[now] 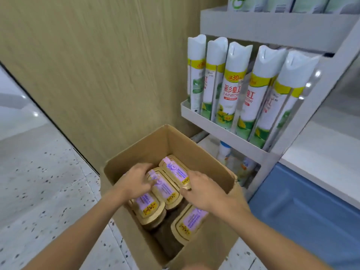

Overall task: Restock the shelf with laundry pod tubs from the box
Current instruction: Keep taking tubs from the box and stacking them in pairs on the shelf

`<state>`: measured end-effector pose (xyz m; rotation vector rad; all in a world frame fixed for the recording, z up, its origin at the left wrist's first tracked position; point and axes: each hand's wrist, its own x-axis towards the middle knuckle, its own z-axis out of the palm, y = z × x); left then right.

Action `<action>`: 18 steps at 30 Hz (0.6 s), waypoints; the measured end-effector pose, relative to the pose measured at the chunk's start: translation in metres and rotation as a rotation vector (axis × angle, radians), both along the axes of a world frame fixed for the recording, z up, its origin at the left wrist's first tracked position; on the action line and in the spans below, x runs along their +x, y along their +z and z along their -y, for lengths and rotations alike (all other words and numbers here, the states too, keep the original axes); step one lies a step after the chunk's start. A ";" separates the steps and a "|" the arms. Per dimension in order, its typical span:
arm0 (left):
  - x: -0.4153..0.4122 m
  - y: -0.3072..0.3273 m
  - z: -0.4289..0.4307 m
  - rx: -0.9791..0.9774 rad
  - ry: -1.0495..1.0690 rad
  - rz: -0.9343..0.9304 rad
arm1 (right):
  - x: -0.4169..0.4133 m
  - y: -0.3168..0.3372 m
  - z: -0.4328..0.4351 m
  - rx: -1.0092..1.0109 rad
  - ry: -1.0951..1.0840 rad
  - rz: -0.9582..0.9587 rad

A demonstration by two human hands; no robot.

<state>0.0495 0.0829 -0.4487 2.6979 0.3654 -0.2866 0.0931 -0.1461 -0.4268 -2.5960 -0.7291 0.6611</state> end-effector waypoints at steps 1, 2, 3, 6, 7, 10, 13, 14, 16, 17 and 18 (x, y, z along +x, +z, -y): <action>0.000 -0.003 -0.009 0.007 0.011 -0.030 | 0.003 -0.008 -0.009 -0.036 0.013 -0.029; 0.002 -0.006 -0.017 0.017 0.017 -0.066 | 0.005 -0.016 -0.017 -0.072 0.024 -0.050; 0.005 -0.008 -0.024 0.040 0.021 -0.105 | 0.008 -0.023 -0.024 -0.103 0.025 -0.073; 0.019 -0.017 -0.042 0.105 0.040 -0.207 | 0.017 -0.048 -0.045 -0.185 -0.034 -0.169; 0.024 -0.018 -0.046 0.109 0.047 -0.237 | 0.020 -0.055 -0.052 -0.201 -0.061 -0.211; 0.031 -0.022 -0.055 0.063 0.082 -0.337 | 0.031 -0.077 -0.071 -0.226 -0.107 -0.335; 0.034 -0.033 -0.062 0.038 0.123 -0.356 | 0.042 -0.089 -0.089 -0.194 -0.215 -0.458; 0.035 -0.037 -0.065 0.032 0.128 -0.347 | 0.046 -0.091 -0.095 -0.161 -0.280 -0.529; 0.035 -0.044 -0.068 0.018 0.129 -0.332 | 0.048 -0.094 -0.105 -0.087 -0.405 -0.624; 0.034 -0.046 -0.069 0.015 0.130 -0.326 | 0.046 -0.098 -0.108 -0.063 -0.497 -0.683; 0.035 -0.049 -0.070 0.009 0.133 -0.324 | 0.044 -0.104 -0.110 -0.020 -0.626 -0.782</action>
